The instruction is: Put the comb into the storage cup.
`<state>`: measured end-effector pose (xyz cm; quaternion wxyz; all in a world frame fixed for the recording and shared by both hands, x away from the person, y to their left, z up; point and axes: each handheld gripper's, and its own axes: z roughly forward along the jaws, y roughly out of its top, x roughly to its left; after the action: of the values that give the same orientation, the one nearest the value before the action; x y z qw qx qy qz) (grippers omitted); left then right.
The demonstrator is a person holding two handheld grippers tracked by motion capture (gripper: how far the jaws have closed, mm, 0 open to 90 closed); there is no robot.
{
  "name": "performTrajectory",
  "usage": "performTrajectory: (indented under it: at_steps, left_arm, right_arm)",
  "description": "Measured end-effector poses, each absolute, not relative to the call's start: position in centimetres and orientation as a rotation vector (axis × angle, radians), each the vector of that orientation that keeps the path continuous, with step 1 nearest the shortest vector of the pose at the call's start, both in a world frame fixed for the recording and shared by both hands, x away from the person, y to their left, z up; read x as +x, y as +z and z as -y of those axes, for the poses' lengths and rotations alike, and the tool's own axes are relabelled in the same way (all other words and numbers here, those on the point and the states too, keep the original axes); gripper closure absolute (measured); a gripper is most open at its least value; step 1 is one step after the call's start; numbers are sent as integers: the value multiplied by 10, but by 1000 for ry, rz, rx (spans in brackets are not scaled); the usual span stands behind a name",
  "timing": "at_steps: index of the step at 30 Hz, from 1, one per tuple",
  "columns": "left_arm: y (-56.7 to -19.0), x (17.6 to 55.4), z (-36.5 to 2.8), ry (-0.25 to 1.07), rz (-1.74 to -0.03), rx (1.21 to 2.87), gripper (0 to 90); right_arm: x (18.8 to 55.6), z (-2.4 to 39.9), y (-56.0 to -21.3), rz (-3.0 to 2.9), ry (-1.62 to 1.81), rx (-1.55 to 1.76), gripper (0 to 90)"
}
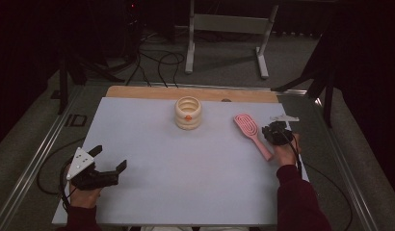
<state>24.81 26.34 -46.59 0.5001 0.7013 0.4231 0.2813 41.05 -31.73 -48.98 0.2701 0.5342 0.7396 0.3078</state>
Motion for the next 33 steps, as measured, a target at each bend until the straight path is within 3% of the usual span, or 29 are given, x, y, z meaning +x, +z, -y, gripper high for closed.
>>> performTrajectory:
  at_steps: [9, 14, 15, 20, 23, 33]
  left_arm:
    - [-465, 248, -263, 692, -1030, 1704, 0]
    - [-464, 247, -263, 704, -1024, 1701, 0]
    - [-464, 247, -263, 707, -1023, 1699, 0]
    - [-464, 246, -262, 715, -1016, 1697, 0]
    - [-463, 246, -263, 716, -1014, 1694, 0]
    - [-462, 244, -264, 715, -999, 1688, 0]
  right_arm:
    - [381, 307, -467, -2018, 975, 1316, 536]
    - [377, 306, -465, -2029, 990, 1294, 516]
    - [352, 303, -458, -2044, 1100, 1223, 400]
    - [335, 302, -457, -2043, 1158, 1175, 364]
    - [306, 301, -454, -2000, 1255, 1115, 322]
    - [275, 300, -462, -1941, 1351, 1047, 200]
